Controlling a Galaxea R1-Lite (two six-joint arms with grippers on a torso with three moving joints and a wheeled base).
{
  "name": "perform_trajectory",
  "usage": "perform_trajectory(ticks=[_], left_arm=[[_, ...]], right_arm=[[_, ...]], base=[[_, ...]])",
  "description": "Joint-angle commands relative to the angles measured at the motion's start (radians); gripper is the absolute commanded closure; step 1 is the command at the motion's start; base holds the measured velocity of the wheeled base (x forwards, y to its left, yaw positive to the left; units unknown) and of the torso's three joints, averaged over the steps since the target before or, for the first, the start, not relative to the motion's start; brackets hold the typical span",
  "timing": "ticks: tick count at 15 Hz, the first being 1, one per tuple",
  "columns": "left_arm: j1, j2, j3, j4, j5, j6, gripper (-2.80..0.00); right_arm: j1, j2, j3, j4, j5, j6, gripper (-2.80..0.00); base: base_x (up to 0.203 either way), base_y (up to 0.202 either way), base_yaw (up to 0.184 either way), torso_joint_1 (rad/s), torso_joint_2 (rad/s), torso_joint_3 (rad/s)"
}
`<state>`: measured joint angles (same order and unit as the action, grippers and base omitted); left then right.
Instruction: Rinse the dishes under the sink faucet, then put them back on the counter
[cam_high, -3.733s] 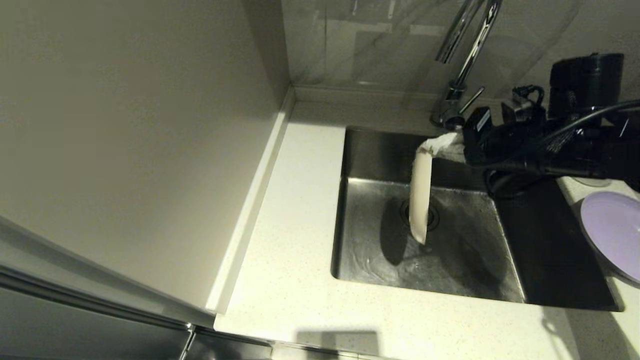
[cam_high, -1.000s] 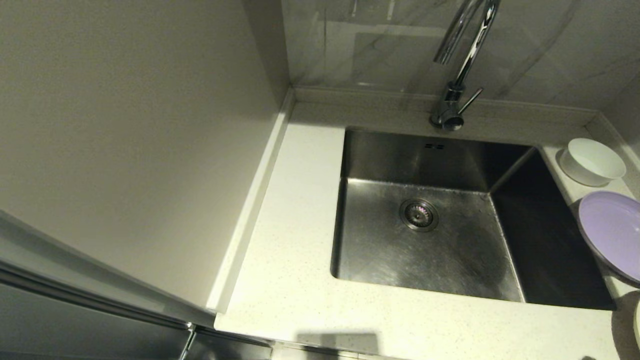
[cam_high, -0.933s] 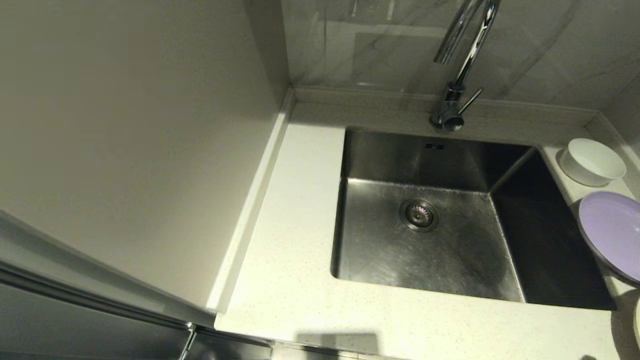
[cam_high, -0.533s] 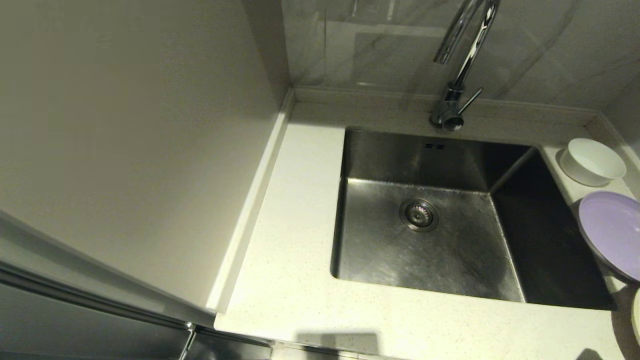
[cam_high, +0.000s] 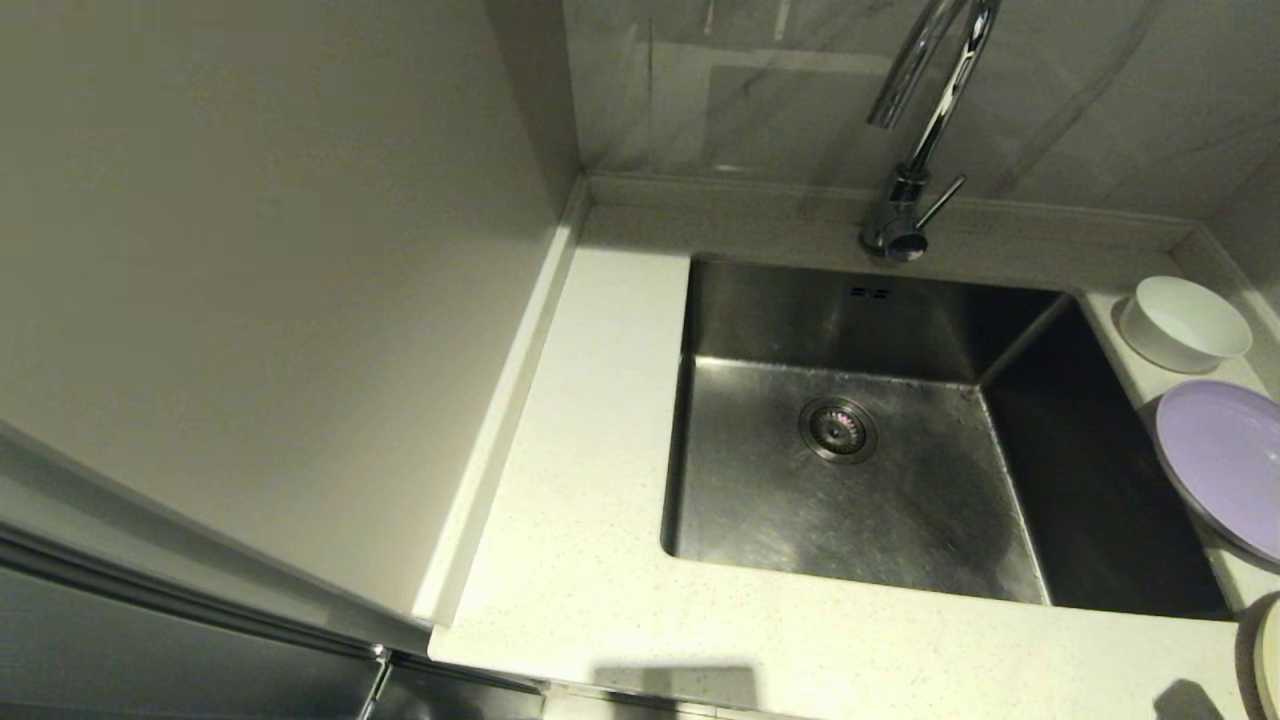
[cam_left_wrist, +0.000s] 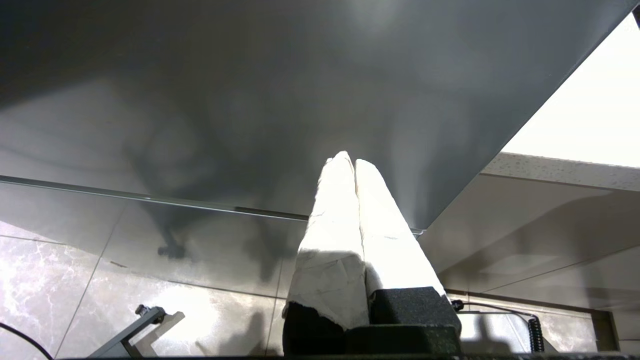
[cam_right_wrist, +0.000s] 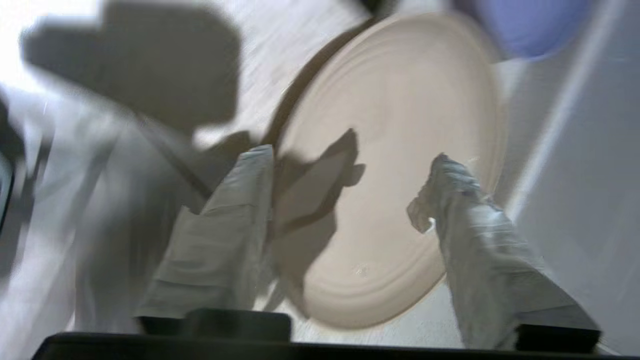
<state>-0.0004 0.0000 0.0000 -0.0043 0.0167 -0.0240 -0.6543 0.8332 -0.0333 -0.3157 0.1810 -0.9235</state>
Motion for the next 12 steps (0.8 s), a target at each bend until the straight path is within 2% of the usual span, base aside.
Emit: perform_trajectory(ticks=[1,5,8,10,12], left_arm=[[0.0,-0.002,0.0,0.0,0.0,-0.001,0.0],[0.0,-0.002,0.0,0.0,0.0,-0.001,0.0],[0.0,-0.002,0.0,0.0,0.0,-0.001,0.0],[0.0,-0.002,0.0,0.0,0.0,-0.001,0.0],[0.0,-0.002,0.0,0.0,0.0,-0.001,0.0]], right_arm=[[0.002,-0.066,-0.026,-0.03,0.02,0.06,-2.8],[0.019,-0.105,-0.22,-0.04,0.085,0.152,-2.8],[0.065,-0.007,-0.434,-0.01,0.091,0.227,-2.8],[0.092,0.082,-0.626,0.11,0.09,0.263,-2.8],[0.124,0.186,-0.846,0.308,0.081,0.295,-2.8]], base=[[0.0,0.0,0.0,0.0,0.0,0.0],[0.0,0.0,0.0,0.0,0.0,0.0],[0.0,0.0,0.0,0.0,0.0,0.0],[0.0,0.0,0.0,0.0,0.0,0.0],[0.0,0.0,0.0,0.0,0.0,0.0]])
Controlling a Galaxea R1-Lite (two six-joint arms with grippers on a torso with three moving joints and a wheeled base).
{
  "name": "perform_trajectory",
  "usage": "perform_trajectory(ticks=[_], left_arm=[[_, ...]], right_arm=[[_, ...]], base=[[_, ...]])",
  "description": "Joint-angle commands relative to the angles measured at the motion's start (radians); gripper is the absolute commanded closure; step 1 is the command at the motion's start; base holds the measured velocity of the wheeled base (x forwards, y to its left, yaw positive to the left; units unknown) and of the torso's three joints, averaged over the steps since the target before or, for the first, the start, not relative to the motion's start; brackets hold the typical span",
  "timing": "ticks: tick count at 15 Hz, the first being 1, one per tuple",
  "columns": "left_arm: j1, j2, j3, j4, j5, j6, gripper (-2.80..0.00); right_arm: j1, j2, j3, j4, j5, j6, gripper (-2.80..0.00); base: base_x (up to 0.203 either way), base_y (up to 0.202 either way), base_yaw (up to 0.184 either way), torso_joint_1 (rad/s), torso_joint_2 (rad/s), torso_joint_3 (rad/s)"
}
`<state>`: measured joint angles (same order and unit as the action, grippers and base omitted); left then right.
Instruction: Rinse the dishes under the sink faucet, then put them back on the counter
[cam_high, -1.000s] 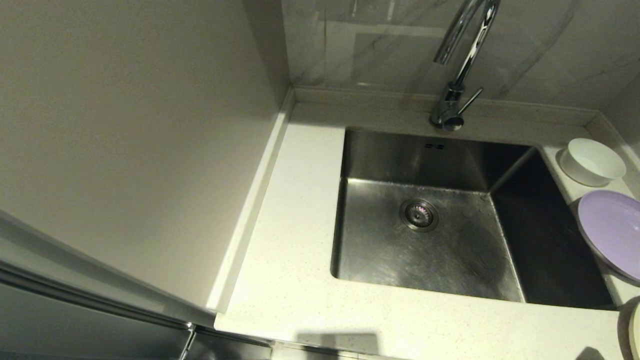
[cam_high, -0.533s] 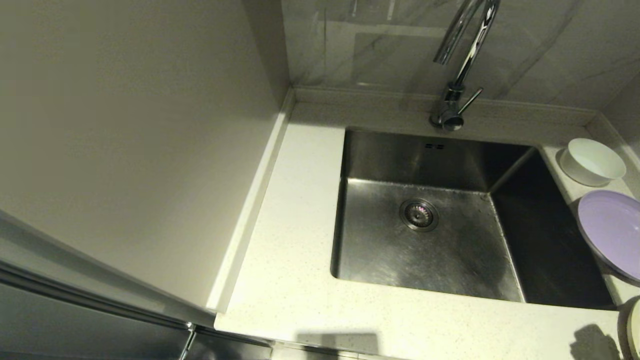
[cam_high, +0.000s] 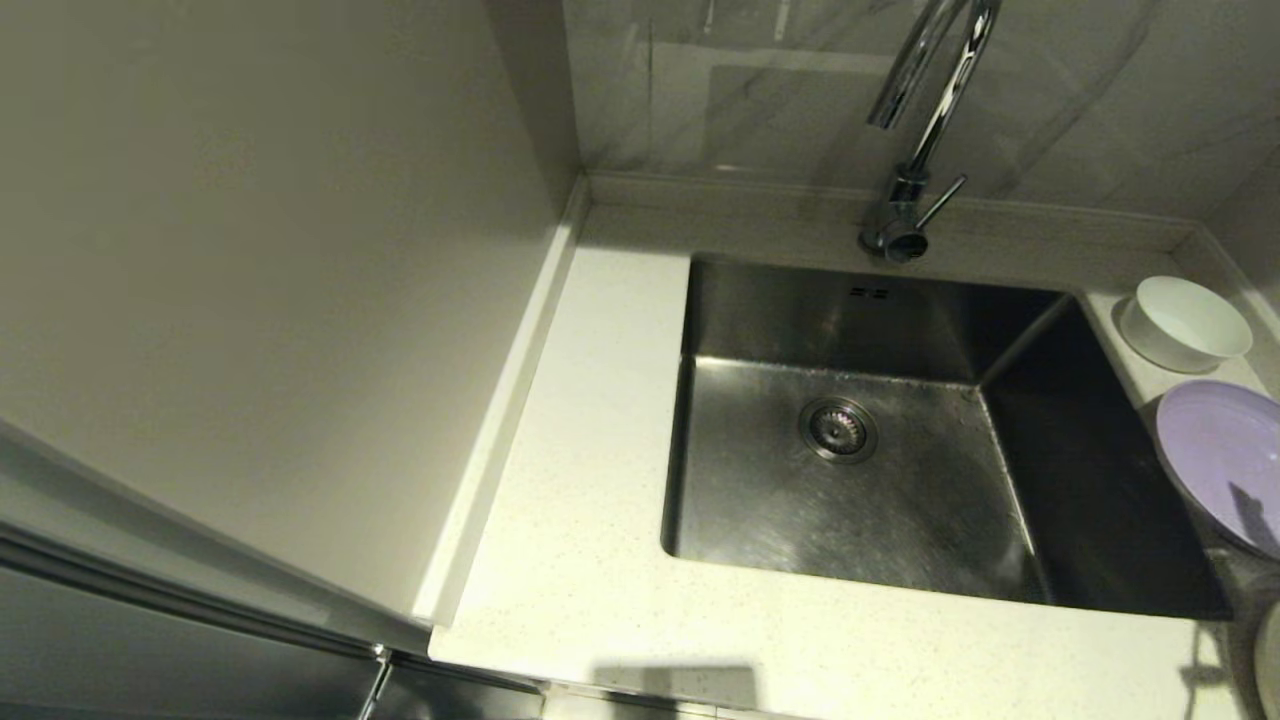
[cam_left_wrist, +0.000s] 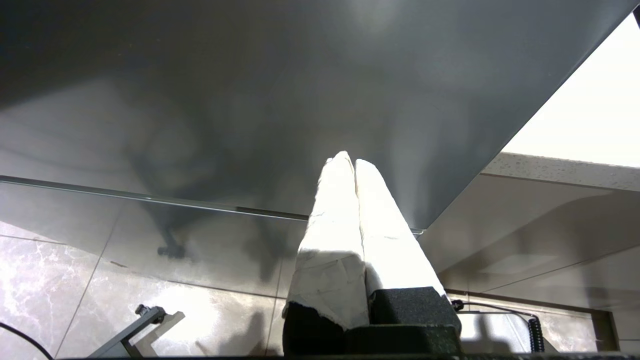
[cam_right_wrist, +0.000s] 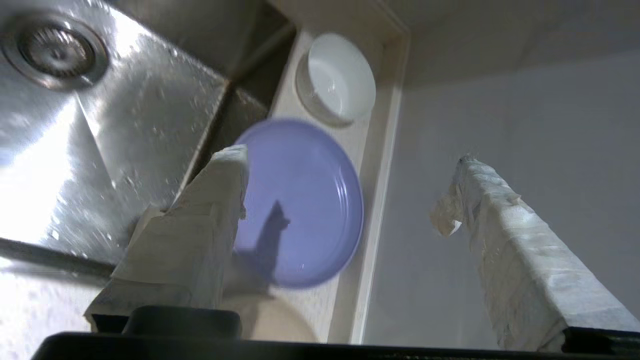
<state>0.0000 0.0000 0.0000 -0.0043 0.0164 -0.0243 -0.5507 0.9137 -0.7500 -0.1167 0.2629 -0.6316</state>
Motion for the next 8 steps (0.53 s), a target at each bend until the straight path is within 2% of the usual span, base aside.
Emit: perform_trajectory(ticks=[1,4,6,7,8], left_arm=[[0.0,-0.002,0.0,0.0,0.0,0.0,0.0],[0.0,-0.002,0.0,0.0,0.0,0.0,0.0],[0.0,-0.002,0.0,0.0,0.0,0.0,0.0],[0.0,-0.002,0.0,0.0,0.0,0.0,0.0],[0.0,-0.002,0.0,0.0,0.0,0.0,0.0]], right_arm=[[0.045,0.16,-0.234,0.213,-0.019,0.018,-2.8],[0.172,0.32,-0.466,0.441,-0.083,0.129,-2.8],[0.234,0.379,-0.55,0.513,-0.097,0.204,-2.8],[0.256,0.392,-0.573,0.539,-0.102,0.216,0.0],[0.275,0.401,-0.582,0.553,-0.116,0.219,0.0]], base=[[0.0,0.0,0.0,0.0,0.0,0.0],[0.0,0.0,0.0,0.0,0.0,0.0],[0.0,0.0,0.0,0.0,0.0,0.0],[0.0,0.0,0.0,0.0,0.0,0.0],[0.0,0.0,0.0,0.0,0.0,0.0]])
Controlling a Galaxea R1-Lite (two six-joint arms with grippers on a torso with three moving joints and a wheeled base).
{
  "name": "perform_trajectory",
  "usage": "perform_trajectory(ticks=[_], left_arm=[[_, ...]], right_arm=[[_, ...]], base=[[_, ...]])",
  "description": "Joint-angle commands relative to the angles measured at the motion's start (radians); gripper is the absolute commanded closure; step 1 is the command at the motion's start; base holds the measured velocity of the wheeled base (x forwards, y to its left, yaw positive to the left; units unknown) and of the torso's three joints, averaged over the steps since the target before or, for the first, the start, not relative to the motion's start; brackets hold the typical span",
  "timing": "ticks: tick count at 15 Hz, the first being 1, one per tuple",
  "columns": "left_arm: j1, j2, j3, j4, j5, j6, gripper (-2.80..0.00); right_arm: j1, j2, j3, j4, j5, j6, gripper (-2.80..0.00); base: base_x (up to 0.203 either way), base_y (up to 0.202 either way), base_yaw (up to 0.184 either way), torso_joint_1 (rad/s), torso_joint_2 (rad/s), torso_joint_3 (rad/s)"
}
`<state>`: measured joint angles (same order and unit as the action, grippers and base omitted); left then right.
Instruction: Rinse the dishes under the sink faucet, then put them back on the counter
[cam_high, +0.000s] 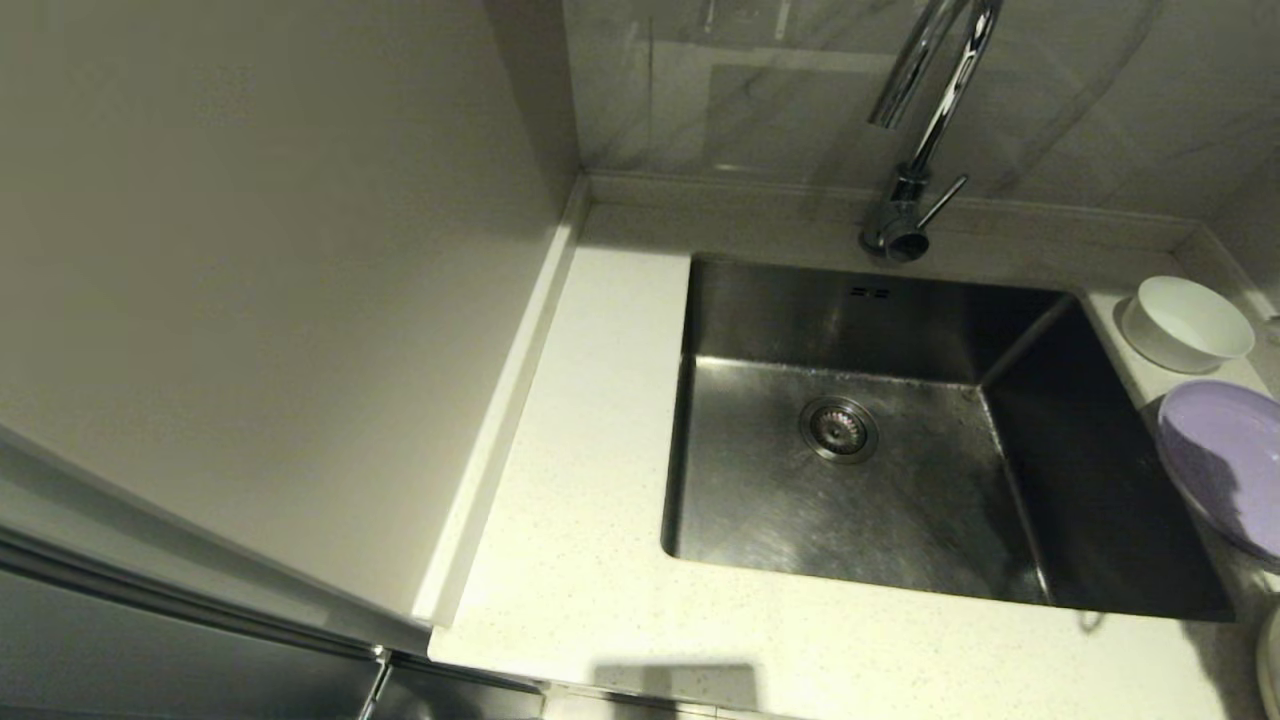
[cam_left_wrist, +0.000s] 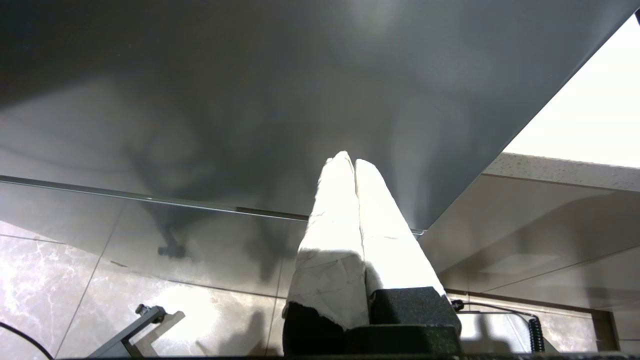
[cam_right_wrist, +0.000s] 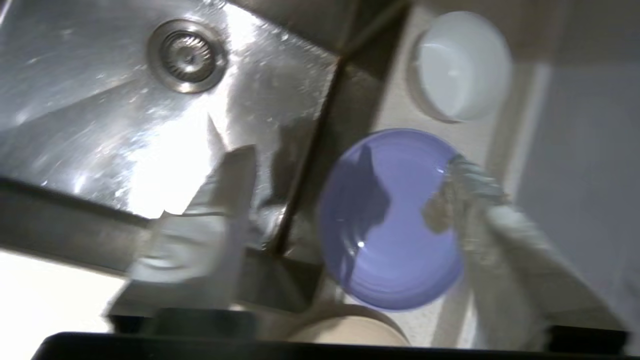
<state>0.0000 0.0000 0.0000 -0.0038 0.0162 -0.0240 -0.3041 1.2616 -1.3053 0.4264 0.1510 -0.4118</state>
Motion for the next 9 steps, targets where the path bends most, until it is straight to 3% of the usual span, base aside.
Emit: perform_trajectory(ticks=[1,3,6,7,9], left_arm=[[0.0,-0.002,0.0,-0.001,0.001,-0.001,0.0],[0.0,-0.002,0.0,-0.001,0.001,-0.001,0.0],[0.0,-0.002,0.0,-0.001,0.001,-0.001,0.0],[0.0,-0.002,0.0,-0.001,0.001,-0.001,0.0],[0.0,-0.002,0.0,-0.001,0.001,-0.001,0.0]], right_arm=[[0.049,0.059,-0.041,0.012,-0.01,0.005,0.0],[0.1,0.061,-0.069,0.013,-0.01,0.052,0.0],[0.199,0.049,-0.144,0.012,0.004,0.188,0.0],[0.224,0.02,-0.154,0.012,0.04,0.26,0.0],[0.24,-0.056,-0.132,0.012,0.137,0.32,0.0]], base=[[0.0,0.0,0.0,0.0,0.0,0.0],[0.0,0.0,0.0,0.0,0.0,0.0],[0.0,0.0,0.0,0.0,0.0,0.0],[0.0,0.0,0.0,0.0,0.0,0.0],[0.0,0.0,0.0,0.0,0.0,0.0]])
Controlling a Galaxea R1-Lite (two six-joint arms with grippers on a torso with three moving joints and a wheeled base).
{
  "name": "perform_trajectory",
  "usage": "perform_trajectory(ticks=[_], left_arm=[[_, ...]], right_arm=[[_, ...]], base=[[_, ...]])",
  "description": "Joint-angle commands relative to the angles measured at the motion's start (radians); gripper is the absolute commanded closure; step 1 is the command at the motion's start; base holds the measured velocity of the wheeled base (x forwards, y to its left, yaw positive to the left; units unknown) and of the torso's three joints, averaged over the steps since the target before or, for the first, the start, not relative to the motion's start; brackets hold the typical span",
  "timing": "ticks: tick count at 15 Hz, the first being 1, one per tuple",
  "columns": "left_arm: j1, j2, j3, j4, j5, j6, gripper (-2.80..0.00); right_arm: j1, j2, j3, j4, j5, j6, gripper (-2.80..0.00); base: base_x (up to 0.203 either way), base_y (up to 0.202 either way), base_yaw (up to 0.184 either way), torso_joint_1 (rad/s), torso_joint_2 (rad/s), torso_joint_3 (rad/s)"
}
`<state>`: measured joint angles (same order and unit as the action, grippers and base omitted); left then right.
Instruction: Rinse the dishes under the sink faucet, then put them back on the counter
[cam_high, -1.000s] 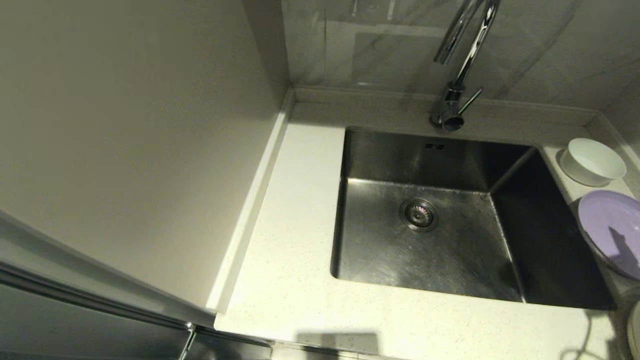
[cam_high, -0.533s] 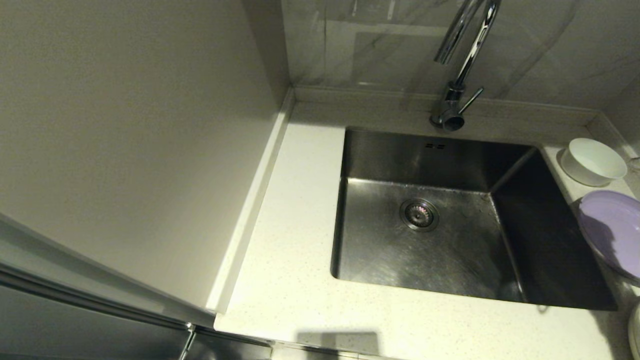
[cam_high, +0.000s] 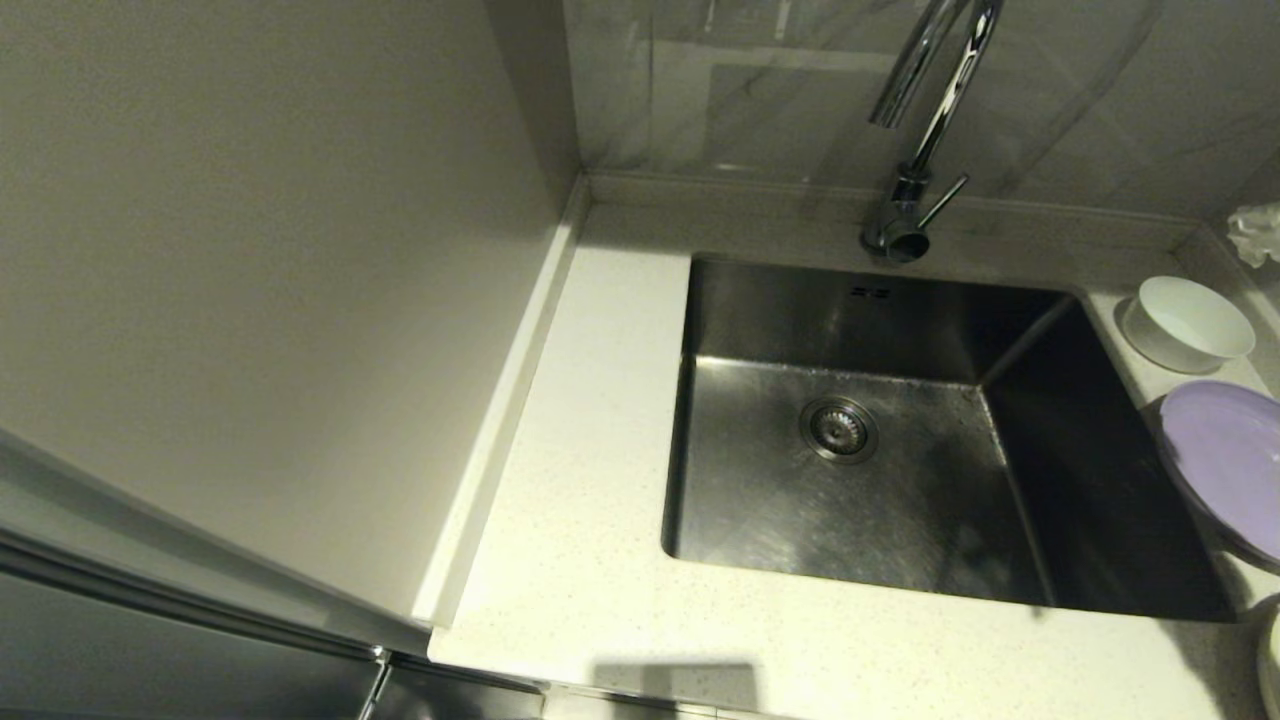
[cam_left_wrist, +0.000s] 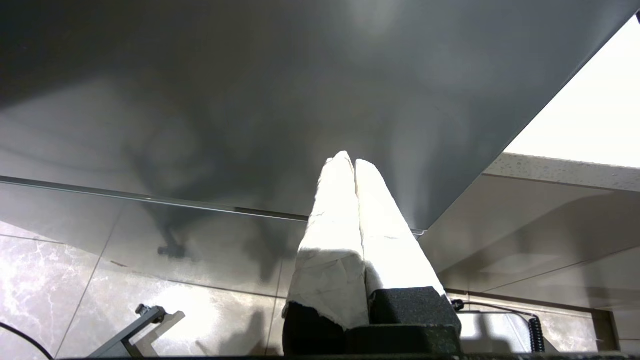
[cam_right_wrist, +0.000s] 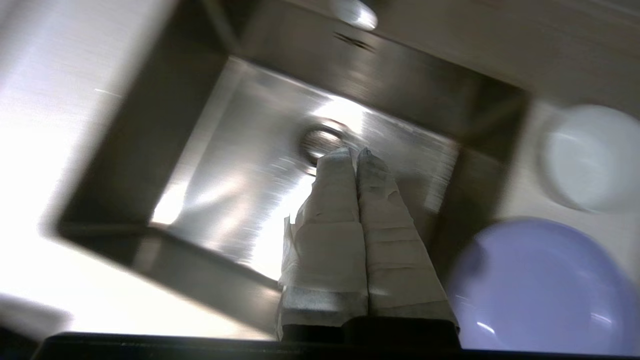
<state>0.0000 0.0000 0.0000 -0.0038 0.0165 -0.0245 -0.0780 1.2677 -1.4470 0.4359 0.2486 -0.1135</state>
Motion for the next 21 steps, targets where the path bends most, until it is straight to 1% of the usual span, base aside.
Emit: perform_trajectory(ticks=[1,3,4,6,8,9,10,11,13,14,15,17,21], left_arm=[[0.0,-0.002,0.0,-0.001,0.0,0.0,0.0],[0.0,-0.002,0.0,-0.001,0.0,0.0,0.0],[0.0,-0.002,0.0,-0.001,0.0,0.0,0.0],[0.0,-0.002,0.0,-0.001,0.0,0.0,0.0],[0.0,-0.002,0.0,-0.001,0.0,0.0,0.0],[0.0,-0.002,0.0,-0.001,0.0,0.0,0.0],[0.0,-0.002,0.0,-0.001,0.0,0.0,0.0],[0.0,-0.002,0.0,-0.001,0.0,0.0,0.0],[0.0,-0.002,0.0,-0.001,0.0,0.0,0.0],[0.0,-0.002,0.0,-0.001,0.0,0.0,0.0],[0.0,-0.002,0.0,-0.001,0.0,0.0,0.0],[0.0,-0.002,0.0,-0.001,0.0,0.0,0.0],[0.0,-0.002,0.0,-0.001,0.0,0.0,0.0]], right_arm=[[0.019,-0.114,0.044,0.003,0.09,0.051,0.0],[0.024,-0.234,0.146,0.001,0.166,0.1,0.0],[0.025,-0.307,0.229,-0.002,0.192,0.111,0.0],[0.026,-0.457,0.442,-0.04,0.212,0.116,0.0],[0.027,-0.622,0.69,-0.135,0.209,0.118,0.0],[0.027,-0.717,0.798,-0.183,0.186,0.119,0.0],[0.027,-0.806,0.893,-0.219,0.147,0.119,0.0],[0.026,-0.879,0.982,-0.244,0.088,0.122,0.0],[0.026,-0.968,1.136,-0.277,-0.111,0.13,0.0],[0.026,-0.983,1.186,-0.283,-0.214,0.141,0.0],[0.031,-1.0,1.222,-0.278,-0.267,0.157,0.0],[0.065,-1.032,1.267,-0.266,-0.285,0.164,0.0],[0.067,-1.087,1.368,-0.299,-0.283,0.16,0.0]], base=[[0.0,0.0,0.0,0.0,0.0,0.0],[0.0,0.0,0.0,0.0,0.0,0.0],[0.0,0.0,0.0,0.0,0.0,0.0],[0.0,0.0,0.0,0.0,0.0,0.0],[0.0,0.0,0.0,0.0,0.0,0.0],[0.0,0.0,0.0,0.0,0.0,0.0],[0.0,0.0,0.0,0.0,0.0,0.0],[0.0,0.0,0.0,0.0,0.0,0.0],[0.0,0.0,0.0,0.0,0.0,0.0],[0.0,0.0,0.0,0.0,0.0,0.0],[0.0,0.0,0.0,0.0,0.0,0.0],[0.0,0.0,0.0,0.0,0.0,0.0],[0.0,0.0,0.0,0.0,0.0,0.0]])
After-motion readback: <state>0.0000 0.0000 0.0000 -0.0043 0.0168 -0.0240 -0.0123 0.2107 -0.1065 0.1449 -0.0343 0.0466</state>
